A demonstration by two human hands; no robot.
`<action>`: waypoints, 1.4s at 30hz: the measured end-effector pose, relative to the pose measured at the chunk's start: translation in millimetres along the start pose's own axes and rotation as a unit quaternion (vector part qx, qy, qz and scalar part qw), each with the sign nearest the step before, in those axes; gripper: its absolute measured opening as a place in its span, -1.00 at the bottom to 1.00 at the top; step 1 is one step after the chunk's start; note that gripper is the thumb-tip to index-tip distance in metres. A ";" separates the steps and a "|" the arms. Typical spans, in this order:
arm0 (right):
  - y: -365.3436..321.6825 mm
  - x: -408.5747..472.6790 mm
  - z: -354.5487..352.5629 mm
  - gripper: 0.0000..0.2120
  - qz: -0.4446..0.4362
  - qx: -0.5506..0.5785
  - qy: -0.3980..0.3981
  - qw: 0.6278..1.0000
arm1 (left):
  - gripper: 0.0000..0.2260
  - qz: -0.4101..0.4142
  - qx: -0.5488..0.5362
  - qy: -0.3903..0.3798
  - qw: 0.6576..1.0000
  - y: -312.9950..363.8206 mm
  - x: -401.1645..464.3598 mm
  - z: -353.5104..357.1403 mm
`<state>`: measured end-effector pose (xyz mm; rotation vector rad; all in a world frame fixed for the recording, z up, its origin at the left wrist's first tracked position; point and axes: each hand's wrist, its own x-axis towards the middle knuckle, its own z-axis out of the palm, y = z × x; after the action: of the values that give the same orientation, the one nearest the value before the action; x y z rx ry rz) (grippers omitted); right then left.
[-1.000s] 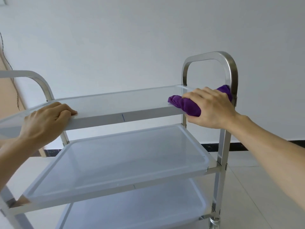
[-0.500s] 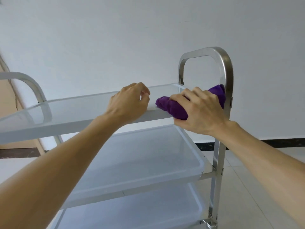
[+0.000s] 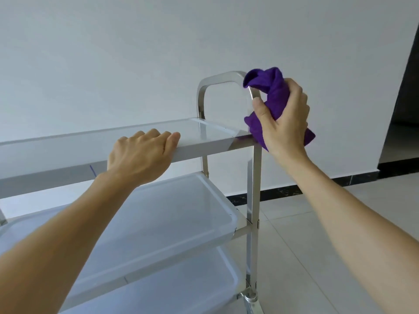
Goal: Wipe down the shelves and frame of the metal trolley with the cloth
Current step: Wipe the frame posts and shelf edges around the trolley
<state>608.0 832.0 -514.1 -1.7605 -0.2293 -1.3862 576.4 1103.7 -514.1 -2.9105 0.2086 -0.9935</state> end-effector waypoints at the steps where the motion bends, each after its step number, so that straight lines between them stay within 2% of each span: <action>1: 2.7 -0.2 3.9 -0.48 0.053 0.047 -0.002 0.997 | -0.62 0.002 0.005 0.009 1.000 -0.7 0.1 1.1; 4: 18.7 -21.0 21.1 -0.56 0.118 0.135 -0.106 0.978 | -0.57 0.005 0.022 0.034 0.999 -2.6 1.1 4.7; 8: 43.7 -61.0 31.4 -0.35 0.151 0.187 -0.145 0.960 | -0.58 0.007 0.039 0.063 0.997 -6.9 1.7 9.1; 12: 77.7 -110.1 32.7 -0.28 0.224 0.119 -0.191 0.948 | -0.57 0.005 0.037 0.076 0.996 -7.3 1.3 10.0; 18: 98.0 -175.0 31.4 -0.38 0.317 0.090 -0.180 0.927 | -0.56 -0.004 0.027 0.070 0.997 -4.9 1.6 8.1; 21: 83.6 -154.1 33.3 -0.47 0.314 0.102 -0.158 0.931 | -0.57 -0.006 0.025 0.067 0.997 -5.1 -0.6 8.0; 24: 61.8 -108.6 39.4 -0.52 0.270 0.144 -0.104 0.946 | -0.55 -0.004 0.031 0.069 0.997 -4.1 -0.6 7.4; 26: 51.5 -85.9 40.8 -0.54 0.242 0.142 -0.094 0.955 | -0.54 -0.008 0.030 0.070 0.997 -4.1 -0.9 6.9; 29: 56.4 -90.1 34.8 -0.52 0.249 0.101 -0.146 0.952 | -0.53 -0.018 0.025 0.067 0.997 -3.3 -2.3 6.1; 33: 86.3 -154.8 20.4 -0.56 0.354 0.102 -0.227 0.902 | -0.51 -0.022 0.029 0.058 0.998 -1.9 -7.7 3.3; 37: 103.6 -197.4 16.5 -0.56 0.340 0.062 -0.218 0.912 | -0.48 -0.020 0.044 0.069 0.996 -2.5 -14.8 -0.2; 39: 105.8 -198.9 15.5 -0.55 0.337 0.069 -0.220 0.913 | -0.51 0.008 0.031 0.090 0.995 -1.6 -19.3 -2.5; 42: 105.4 -197.3 12.4 -0.56 0.320 0.070 -0.229 0.917 | -0.68 0.114 -0.031 0.185 0.976 1.5 -40.0 2.3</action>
<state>608.6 844.8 -737.7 -1.7927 0.0109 -0.4715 546.4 1108.1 -540.3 -2.6445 0.5850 -1.4963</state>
